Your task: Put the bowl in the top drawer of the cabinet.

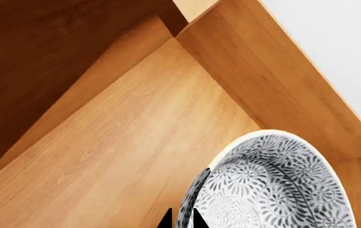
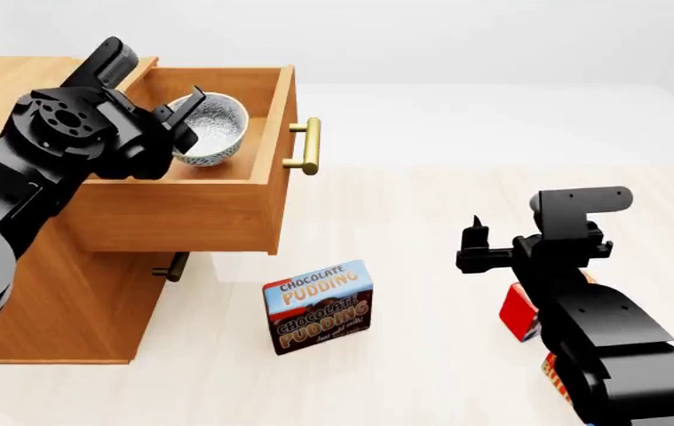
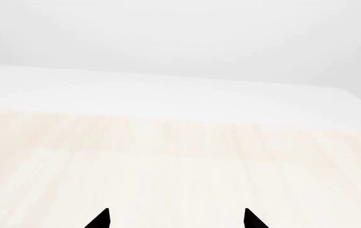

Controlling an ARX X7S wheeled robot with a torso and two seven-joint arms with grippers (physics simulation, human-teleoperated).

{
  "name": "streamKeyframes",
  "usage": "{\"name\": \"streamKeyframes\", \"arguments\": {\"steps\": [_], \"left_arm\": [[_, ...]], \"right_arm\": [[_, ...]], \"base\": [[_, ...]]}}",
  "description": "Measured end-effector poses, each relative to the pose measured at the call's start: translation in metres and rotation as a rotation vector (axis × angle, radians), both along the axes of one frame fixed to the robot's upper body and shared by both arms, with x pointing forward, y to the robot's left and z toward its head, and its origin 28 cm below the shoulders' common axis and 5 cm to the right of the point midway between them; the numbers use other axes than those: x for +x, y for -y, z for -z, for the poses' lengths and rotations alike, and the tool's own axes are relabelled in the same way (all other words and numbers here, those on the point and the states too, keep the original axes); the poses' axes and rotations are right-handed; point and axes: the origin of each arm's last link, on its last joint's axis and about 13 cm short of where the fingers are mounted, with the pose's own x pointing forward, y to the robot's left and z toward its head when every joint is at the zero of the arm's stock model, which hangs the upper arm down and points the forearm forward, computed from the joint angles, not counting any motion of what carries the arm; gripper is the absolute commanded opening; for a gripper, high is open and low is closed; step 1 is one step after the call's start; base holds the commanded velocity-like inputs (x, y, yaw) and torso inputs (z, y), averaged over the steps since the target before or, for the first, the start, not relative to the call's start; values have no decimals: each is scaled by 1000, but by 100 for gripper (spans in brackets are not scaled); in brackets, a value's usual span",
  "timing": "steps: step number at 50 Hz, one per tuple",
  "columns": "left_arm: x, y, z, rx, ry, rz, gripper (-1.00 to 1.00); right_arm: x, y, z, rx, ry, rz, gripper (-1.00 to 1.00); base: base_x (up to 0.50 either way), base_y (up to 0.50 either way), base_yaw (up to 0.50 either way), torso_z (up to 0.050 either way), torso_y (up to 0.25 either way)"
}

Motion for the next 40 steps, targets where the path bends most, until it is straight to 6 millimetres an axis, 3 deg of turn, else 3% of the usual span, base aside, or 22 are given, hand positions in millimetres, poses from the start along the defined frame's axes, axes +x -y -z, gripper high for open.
{"name": "streamKeyframes", "arguments": {"steps": [11,12,40], "left_arm": [[0,0,0,-10,-3,-16,-100],[0,0,0,-11,-3,-16,100],[1,-5,-16,-34,88,-6,100]], "right_arm": [[0,0,1,0,-2,3,100],[0,0,1,0,-2,3,100],[0,1,1,-4,-6,15,100]], "base": [[0,0,0,0,1],[0,0,0,0,0],[0,0,0,0,0]]}}
